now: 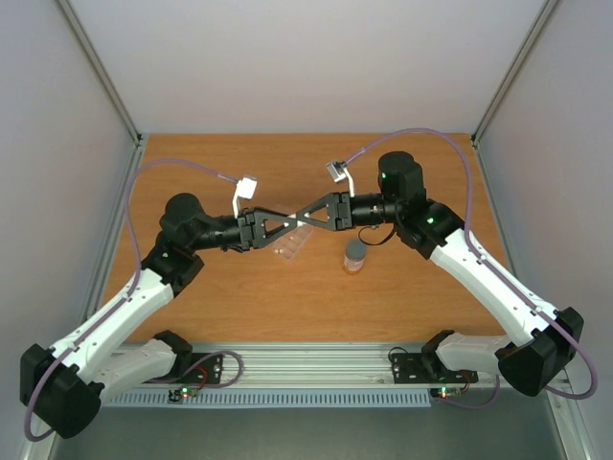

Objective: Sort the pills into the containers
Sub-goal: Pick up the pill bottle at the center of the board, then unscrew the lid of the pill bottle.

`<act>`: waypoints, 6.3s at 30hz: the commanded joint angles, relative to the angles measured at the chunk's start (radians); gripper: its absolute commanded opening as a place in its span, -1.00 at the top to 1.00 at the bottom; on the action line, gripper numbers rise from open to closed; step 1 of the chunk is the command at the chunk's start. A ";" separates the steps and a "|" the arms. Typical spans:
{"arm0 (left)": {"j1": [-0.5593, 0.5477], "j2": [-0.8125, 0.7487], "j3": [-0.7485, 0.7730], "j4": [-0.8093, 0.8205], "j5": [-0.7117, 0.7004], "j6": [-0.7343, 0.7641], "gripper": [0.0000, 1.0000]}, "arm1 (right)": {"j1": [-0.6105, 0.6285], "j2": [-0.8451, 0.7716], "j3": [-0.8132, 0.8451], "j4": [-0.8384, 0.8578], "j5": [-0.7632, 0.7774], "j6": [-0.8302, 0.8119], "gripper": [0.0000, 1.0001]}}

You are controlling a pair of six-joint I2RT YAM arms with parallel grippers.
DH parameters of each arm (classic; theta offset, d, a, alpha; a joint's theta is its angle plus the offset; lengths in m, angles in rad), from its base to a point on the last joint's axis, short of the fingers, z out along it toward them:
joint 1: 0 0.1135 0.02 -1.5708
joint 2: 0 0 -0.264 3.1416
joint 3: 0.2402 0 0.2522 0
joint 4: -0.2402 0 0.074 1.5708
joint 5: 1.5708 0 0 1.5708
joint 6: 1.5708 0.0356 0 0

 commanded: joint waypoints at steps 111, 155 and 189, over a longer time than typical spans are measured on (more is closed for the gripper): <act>0.015 -0.005 0.183 -0.179 -0.074 0.307 0.99 | -0.109 0.081 0.223 -0.191 -0.082 -0.084 0.12; -0.010 0.081 0.199 -0.119 -0.091 0.327 1.00 | -0.102 0.128 0.222 -0.192 -0.122 -0.099 0.73; 0.005 0.160 0.267 0.017 0.098 0.053 1.00 | -0.102 0.027 0.257 -0.261 -0.078 -0.632 0.24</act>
